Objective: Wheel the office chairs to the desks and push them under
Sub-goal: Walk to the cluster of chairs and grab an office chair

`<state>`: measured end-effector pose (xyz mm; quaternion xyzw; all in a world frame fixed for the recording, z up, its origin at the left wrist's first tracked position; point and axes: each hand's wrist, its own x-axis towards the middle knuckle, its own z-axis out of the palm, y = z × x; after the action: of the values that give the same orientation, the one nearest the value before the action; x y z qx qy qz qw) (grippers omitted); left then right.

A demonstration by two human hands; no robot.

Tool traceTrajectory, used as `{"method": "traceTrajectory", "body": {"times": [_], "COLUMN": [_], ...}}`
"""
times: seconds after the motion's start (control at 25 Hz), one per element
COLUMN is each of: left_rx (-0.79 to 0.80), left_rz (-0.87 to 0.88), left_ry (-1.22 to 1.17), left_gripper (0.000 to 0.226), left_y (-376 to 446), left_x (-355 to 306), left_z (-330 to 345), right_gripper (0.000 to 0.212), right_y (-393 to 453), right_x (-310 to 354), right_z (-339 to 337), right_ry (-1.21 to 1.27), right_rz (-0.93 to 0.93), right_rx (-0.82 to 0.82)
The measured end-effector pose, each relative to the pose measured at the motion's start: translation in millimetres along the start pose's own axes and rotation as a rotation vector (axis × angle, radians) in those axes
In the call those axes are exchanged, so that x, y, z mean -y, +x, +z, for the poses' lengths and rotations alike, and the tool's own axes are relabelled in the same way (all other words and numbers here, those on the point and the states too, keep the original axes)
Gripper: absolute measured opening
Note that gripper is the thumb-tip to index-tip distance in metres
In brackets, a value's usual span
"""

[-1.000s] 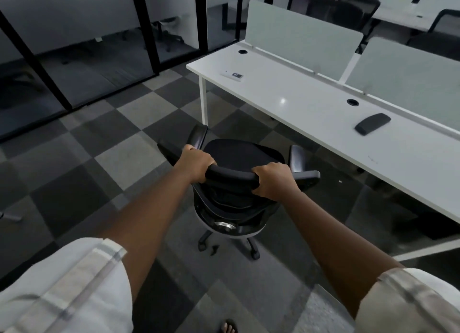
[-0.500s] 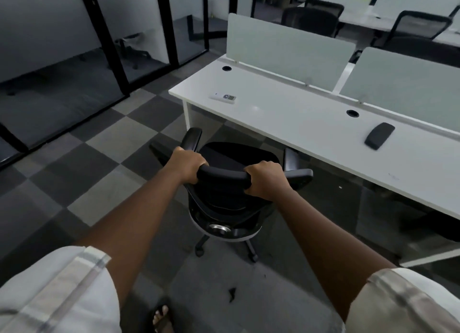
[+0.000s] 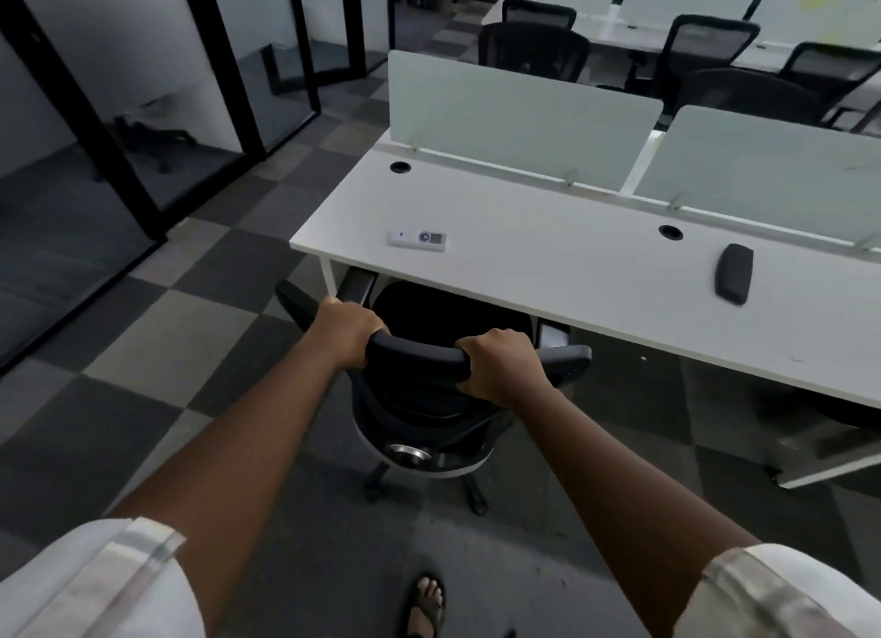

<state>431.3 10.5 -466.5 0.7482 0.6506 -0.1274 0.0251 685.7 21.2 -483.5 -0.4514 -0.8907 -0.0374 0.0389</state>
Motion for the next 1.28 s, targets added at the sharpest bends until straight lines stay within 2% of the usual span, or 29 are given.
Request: {"method": "traceTrajectory", "body": {"times": [0.2,0.44,0.56,0.68,1.04,1.28], "left_rx": [-0.013,0.014,0.018,0.028,0.008,-0.004], "left_rz": [0.049,0.098,0.098,0.122,0.169,0.241], "left_ry": [-0.004,-0.035,-0.028,0.026,-0.021,-0.009], "left_gripper": [0.041,0.041,0.036,0.025,0.022,0.028], "left_y": [59.1,114.6,140.1,161.1,170.2,159.0], "left_x": [52.4,68.9,78.6,98.9,108.0,105.5], "left_z": [-9.2,-22.9,-29.3,-31.4,-35.7,-29.2], "right_gripper": [0.027,0.026,0.035,0.029,0.027,0.036], "right_y": [72.5,124.2,150.0,170.5,179.4,167.7], "right_x": [-2.3,-30.3,-38.0,-34.5,-32.0,-21.7], "right_z": [13.6,5.0,6.1,9.6,2.4,4.1], "right_ry": [-0.001,-0.002,-0.030,-0.004,0.007,-0.031], "right_rz": [0.041,0.085,0.114,0.131,0.208,0.252], "right_rx": [0.000,0.078,0.101,0.088,0.138,0.203]}}
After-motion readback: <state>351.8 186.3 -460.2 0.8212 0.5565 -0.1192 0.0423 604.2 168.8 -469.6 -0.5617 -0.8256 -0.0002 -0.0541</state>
